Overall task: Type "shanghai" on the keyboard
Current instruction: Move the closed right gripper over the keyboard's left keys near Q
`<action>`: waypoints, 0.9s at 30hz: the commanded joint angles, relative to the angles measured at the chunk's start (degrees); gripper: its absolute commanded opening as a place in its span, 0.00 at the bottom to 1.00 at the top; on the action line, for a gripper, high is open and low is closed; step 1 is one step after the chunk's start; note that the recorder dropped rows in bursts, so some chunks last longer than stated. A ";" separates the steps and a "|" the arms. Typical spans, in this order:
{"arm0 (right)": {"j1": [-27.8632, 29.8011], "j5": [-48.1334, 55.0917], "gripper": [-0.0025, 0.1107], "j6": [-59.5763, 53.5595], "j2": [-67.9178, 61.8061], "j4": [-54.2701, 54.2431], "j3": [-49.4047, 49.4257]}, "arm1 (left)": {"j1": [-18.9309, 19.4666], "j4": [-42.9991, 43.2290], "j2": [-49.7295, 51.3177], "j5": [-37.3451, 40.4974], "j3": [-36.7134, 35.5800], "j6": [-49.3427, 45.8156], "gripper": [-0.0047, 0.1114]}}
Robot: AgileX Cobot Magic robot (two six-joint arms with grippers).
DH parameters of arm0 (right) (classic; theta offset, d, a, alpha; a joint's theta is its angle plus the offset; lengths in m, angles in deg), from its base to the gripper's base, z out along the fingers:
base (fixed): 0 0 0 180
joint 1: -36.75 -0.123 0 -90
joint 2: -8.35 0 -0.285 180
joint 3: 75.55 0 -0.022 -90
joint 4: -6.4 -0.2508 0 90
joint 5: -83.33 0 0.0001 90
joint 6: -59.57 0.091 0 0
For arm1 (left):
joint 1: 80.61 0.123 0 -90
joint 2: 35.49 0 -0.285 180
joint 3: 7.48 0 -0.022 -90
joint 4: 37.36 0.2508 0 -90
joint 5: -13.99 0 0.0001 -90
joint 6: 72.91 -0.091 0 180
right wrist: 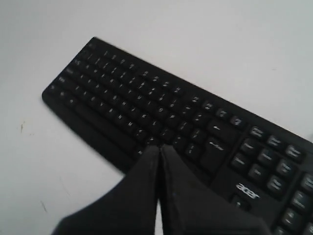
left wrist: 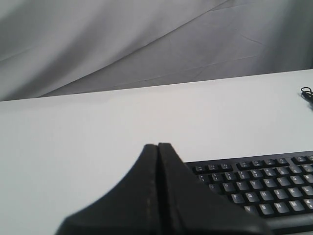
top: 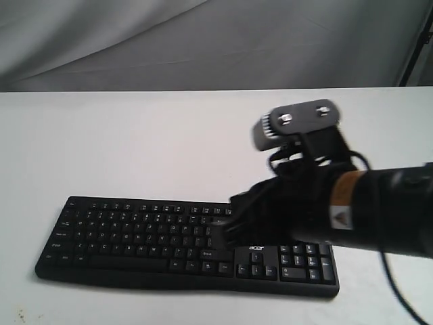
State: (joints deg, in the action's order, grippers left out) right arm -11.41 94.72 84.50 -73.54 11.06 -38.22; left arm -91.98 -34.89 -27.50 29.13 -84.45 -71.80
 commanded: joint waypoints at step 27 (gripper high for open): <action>-8.49 2.43 0.02 -44.21 -44.81 -14.30 -41.82 | -0.23 0.04 -0.20 -0.28 -0.25 0.16 0.04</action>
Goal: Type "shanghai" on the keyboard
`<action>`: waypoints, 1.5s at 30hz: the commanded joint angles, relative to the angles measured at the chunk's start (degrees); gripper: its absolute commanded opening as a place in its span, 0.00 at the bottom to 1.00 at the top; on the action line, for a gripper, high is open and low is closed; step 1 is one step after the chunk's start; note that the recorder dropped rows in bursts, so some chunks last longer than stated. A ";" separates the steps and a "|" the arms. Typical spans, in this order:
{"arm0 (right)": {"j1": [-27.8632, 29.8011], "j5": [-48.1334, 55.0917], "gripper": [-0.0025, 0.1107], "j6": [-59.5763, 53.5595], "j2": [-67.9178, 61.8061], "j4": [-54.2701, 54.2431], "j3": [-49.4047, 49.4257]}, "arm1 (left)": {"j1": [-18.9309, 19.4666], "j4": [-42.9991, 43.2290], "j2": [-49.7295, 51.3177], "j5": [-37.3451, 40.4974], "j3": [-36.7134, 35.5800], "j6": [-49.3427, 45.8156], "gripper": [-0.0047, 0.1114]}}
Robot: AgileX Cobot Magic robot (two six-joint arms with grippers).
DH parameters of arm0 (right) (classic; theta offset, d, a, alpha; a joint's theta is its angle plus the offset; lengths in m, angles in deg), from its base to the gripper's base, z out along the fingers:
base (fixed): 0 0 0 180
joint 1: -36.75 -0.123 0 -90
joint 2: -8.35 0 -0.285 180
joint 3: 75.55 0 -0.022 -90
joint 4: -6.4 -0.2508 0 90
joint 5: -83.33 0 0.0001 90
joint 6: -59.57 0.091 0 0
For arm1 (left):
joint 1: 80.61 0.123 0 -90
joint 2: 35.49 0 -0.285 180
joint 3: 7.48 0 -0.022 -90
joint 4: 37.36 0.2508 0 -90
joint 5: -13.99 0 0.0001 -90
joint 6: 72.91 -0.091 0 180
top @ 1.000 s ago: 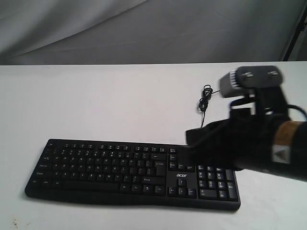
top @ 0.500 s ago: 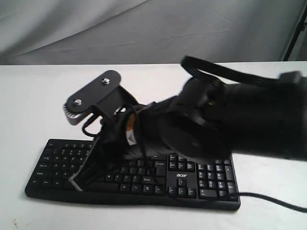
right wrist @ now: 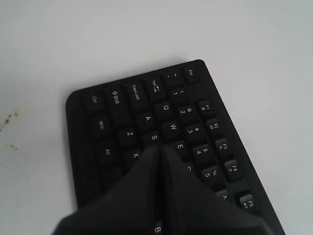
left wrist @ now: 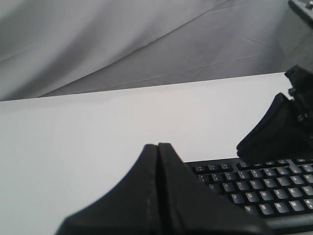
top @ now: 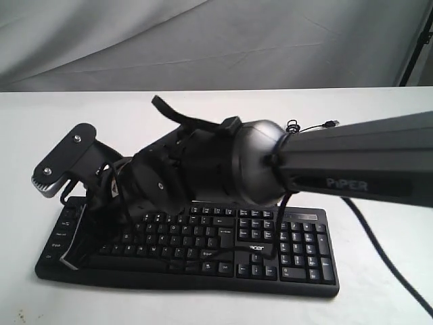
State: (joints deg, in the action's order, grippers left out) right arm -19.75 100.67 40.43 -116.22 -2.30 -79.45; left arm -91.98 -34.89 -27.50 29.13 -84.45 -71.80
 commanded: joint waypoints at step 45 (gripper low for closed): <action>-1.14 -9.78 0.02 -10.09 -12.99 -6.69 -6.69 | -0.23 0.04 -0.20 -0.28 -0.25 0.16 0.04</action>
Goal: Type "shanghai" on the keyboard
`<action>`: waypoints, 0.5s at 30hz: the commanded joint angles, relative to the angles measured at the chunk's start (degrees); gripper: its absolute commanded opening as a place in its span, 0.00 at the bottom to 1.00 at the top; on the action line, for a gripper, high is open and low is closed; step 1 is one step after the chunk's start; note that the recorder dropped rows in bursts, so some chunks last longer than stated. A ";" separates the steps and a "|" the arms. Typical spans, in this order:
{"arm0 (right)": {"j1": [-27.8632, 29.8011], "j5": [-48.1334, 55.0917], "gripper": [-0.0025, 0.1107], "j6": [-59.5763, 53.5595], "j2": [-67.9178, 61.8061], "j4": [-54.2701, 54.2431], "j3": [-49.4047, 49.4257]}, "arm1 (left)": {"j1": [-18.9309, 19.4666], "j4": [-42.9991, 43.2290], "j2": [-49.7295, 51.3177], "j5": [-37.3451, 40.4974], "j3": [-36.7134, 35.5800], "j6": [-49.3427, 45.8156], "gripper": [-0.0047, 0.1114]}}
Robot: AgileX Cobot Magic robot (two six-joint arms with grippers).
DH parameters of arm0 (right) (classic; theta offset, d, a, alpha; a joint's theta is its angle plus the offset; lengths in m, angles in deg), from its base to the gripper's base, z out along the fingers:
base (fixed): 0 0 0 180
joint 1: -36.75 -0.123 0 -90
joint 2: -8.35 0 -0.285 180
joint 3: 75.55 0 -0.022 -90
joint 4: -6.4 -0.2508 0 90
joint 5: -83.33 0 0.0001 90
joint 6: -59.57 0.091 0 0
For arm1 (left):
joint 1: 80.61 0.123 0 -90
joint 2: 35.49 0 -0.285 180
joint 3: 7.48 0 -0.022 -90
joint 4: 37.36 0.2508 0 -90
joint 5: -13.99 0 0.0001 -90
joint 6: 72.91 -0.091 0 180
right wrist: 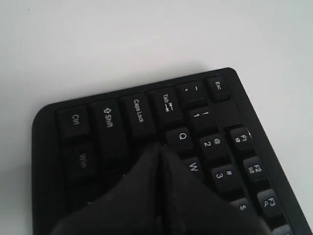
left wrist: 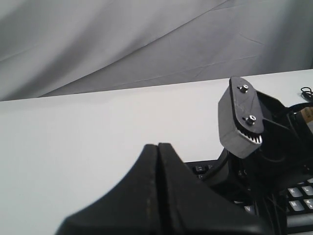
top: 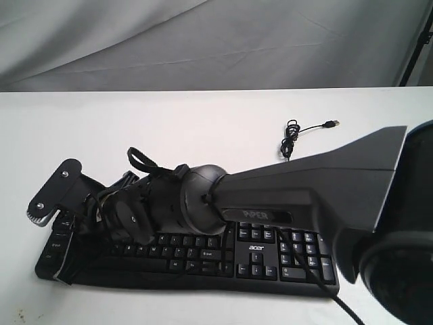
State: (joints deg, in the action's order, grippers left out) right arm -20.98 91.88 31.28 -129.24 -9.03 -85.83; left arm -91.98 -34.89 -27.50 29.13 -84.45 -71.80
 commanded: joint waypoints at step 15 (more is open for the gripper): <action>0.45 -2.59 0.02 -1.74 -1.53 0.43 -0.31 | -0.23 0.04 -0.20 -0.28 -0.25 0.16 0.04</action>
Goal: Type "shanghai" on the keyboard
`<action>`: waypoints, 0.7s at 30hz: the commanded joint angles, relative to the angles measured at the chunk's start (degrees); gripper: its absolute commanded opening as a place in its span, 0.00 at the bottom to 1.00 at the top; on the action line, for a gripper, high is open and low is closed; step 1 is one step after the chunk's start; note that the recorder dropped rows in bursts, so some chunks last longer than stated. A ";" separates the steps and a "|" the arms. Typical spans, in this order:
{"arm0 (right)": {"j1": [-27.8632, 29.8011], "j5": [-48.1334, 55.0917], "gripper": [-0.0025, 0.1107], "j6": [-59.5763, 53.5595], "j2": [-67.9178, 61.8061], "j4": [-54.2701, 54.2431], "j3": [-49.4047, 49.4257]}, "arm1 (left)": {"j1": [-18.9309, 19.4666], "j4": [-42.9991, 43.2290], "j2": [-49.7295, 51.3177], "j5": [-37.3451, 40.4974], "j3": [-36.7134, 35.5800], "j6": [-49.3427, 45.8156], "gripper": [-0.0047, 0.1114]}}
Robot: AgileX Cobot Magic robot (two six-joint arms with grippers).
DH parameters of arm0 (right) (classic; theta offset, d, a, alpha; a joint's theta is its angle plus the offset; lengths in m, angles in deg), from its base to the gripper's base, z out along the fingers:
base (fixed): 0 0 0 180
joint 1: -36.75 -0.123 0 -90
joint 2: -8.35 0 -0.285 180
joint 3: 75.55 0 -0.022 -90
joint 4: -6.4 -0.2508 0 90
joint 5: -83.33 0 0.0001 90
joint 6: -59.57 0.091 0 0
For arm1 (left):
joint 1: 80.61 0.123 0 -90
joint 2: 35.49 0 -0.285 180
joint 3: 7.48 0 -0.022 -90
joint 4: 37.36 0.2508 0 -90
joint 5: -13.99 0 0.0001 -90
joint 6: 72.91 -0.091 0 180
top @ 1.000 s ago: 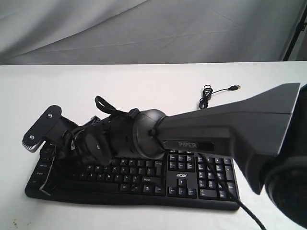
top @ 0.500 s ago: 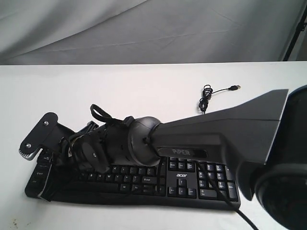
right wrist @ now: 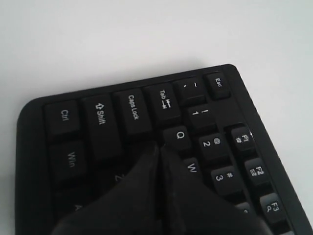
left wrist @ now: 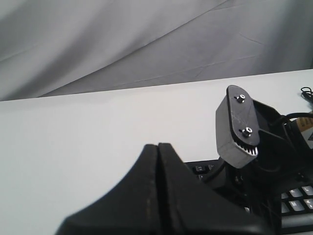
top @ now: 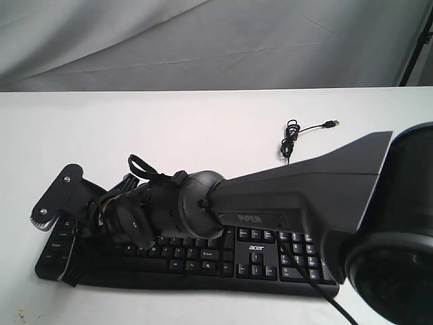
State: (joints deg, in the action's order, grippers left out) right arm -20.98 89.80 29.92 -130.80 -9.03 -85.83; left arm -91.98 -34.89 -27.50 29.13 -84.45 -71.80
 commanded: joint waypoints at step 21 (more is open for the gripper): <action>0.56 0.62 0.02 -2.14 -0.71 0.94 -0.31 | -0.23 0.04 -0.20 -0.28 -0.25 0.16 0.04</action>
State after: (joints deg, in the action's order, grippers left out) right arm -20.87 90.01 28.23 -131.07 -8.67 -86.02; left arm -91.98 -34.89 -27.50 29.13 -84.45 -71.80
